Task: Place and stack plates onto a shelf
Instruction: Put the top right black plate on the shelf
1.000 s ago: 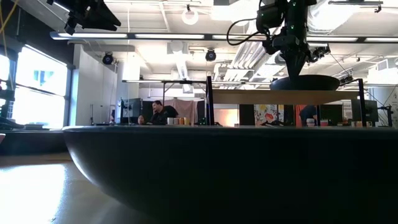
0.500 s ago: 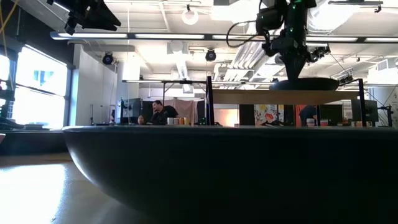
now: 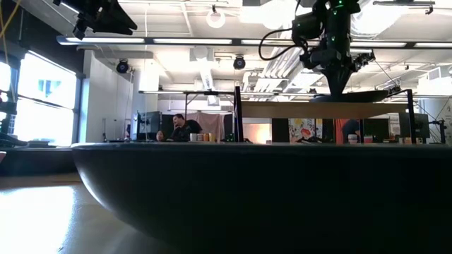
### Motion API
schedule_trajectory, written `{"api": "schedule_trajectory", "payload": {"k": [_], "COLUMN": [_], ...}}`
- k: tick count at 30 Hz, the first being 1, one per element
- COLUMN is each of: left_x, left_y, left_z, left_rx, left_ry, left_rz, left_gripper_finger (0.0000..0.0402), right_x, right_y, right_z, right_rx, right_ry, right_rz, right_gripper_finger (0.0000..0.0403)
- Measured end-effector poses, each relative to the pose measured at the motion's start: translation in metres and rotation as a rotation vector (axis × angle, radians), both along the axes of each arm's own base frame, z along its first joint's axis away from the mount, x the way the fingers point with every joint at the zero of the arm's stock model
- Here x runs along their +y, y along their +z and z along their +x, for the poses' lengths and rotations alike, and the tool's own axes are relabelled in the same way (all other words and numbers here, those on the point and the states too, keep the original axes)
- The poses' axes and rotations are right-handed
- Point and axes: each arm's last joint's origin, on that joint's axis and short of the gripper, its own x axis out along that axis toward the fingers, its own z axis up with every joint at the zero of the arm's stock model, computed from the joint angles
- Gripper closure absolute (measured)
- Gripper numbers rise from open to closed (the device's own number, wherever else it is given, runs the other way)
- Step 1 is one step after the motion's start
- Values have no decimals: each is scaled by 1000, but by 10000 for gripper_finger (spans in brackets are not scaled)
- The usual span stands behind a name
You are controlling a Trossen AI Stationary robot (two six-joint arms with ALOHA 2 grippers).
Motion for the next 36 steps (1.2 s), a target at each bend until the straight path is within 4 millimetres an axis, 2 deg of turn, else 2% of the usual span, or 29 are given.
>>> {"api": "schedule_trajectory", "payload": {"k": [6, 12, 24, 32, 36], "left_x": [0, 0, 0, 0, 0], "left_y": [0, 0, 0, 0, 0], "left_z": [0, 0, 0, 0, 0], "left_rx": [1, 1, 1, 1, 1], "left_ry": [2, 3, 4, 4, 5], "left_rz": [0, 1, 1, 1, 1], "left_gripper_finger": [314, 314, 314, 314, 314], "right_x": [2, 1, 0, -2, -3], "right_y": [1, 15, 16, 12, 12], "right_z": [-2, 0, 1, 2, 2], "right_rx": [8, -28, -37, -25, -10], "right_ry": [-7, 1, 31, 25, 9], "right_rz": [22, 12, 4, -29, -55], "right_gripper_finger": [402, 403, 401, 339, 325]}}
